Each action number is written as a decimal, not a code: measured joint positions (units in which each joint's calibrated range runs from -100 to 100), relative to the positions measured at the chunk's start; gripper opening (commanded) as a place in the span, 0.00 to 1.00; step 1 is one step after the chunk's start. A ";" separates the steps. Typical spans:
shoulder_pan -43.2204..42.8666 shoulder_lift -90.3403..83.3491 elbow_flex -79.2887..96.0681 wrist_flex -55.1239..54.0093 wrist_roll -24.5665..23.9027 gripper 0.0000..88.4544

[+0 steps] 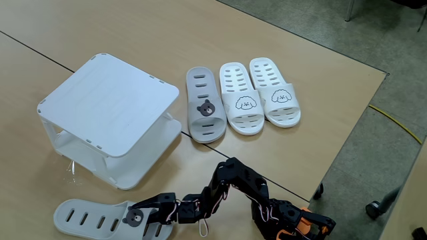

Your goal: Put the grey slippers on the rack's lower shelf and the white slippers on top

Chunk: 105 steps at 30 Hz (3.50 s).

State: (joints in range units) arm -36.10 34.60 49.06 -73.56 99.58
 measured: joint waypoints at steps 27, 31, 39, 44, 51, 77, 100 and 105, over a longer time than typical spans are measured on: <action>-3.90 -2.39 -5.57 10.82 0.00 0.01; -4.19 -14.35 7.28 10.82 0.00 0.01; -3.67 -38.60 28.12 10.82 0.00 0.01; -0.30 -53.20 40.97 10.82 0.00 0.01; 5.02 -64.49 48.97 10.90 0.00 0.01; 20.22 -28.29 17.70 10.90 0.00 0.01; 22.47 16.82 -58.85 35.45 0.00 0.01; 24.34 21.53 -70.35 41.46 0.00 0.01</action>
State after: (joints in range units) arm -11.76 56.12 -21.29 -32.10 99.58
